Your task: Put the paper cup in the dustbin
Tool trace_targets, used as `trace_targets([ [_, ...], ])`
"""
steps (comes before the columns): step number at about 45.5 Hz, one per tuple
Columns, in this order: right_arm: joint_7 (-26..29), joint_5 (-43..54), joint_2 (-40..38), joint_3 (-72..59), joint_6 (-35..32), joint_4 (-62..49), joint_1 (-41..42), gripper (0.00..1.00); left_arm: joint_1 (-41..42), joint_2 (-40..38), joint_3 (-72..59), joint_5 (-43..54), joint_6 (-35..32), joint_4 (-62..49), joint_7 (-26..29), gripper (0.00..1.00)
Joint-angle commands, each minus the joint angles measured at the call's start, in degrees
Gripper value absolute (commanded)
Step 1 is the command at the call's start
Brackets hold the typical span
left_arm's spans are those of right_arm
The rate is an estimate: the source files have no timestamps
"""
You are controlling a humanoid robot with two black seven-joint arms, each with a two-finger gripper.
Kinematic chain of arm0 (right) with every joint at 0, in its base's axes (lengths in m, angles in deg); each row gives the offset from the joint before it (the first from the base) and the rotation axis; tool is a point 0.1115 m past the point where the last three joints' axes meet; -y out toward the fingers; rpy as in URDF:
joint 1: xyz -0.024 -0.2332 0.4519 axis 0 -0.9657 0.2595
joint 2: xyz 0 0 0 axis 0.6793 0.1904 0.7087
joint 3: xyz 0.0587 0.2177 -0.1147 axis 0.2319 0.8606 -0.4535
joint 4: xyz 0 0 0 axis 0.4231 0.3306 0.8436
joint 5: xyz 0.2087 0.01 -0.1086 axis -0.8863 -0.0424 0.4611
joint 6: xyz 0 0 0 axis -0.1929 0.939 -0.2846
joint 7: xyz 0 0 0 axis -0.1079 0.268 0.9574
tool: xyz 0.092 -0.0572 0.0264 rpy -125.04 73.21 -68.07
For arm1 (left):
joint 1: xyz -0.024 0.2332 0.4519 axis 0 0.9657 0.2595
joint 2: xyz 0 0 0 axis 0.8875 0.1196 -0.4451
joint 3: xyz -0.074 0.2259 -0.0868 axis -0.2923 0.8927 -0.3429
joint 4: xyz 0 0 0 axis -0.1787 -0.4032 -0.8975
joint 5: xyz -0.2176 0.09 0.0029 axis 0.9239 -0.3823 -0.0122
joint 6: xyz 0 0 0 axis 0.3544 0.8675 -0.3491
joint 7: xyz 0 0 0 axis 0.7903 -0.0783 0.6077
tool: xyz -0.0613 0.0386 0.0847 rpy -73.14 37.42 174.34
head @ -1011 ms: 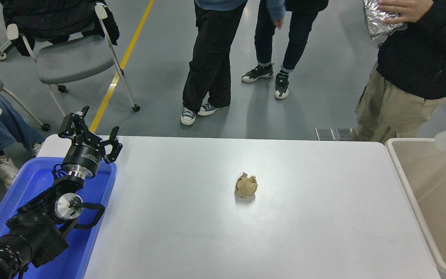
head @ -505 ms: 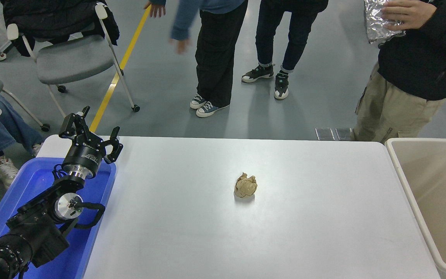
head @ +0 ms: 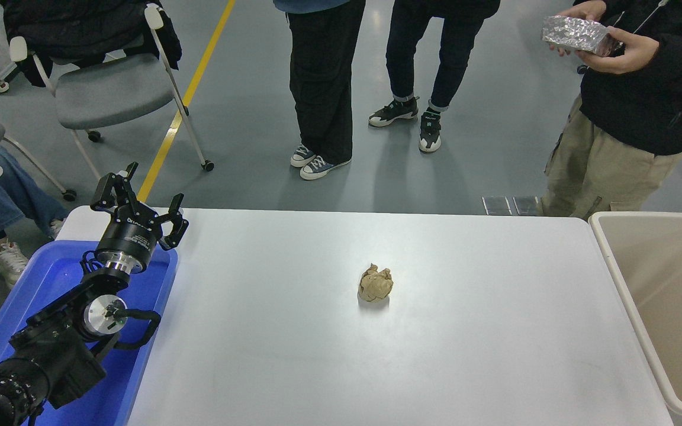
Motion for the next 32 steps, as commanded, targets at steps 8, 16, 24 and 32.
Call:
trace_targets([
  [8,1.87,-0.31,3.93,6.88,8.0,-1.17,-2.42,0.0,0.01,0.0,-0.08,0.0,0.0,0.0,0.08,1.0],
  [16,2.05,-0.57,3.85,6.97,8.0,-1.17,-2.51,0.09,0.01,0.0,-0.08,0.0,0.0,0.0,0.08,1.0],
  [24,2.23,-0.48,3.85,7.06,8.08,-1.17,-2.51,0.74,0.01,0.0,-0.08,0.0,0.0,0.0,0.07,1.0],
  [32,2.23,-0.57,3.85,7.06,8.08,-1.26,-2.33,0.92,0.01,0.0,-0.08,0.0,0.0,0.0,-0.01,1.0],
])
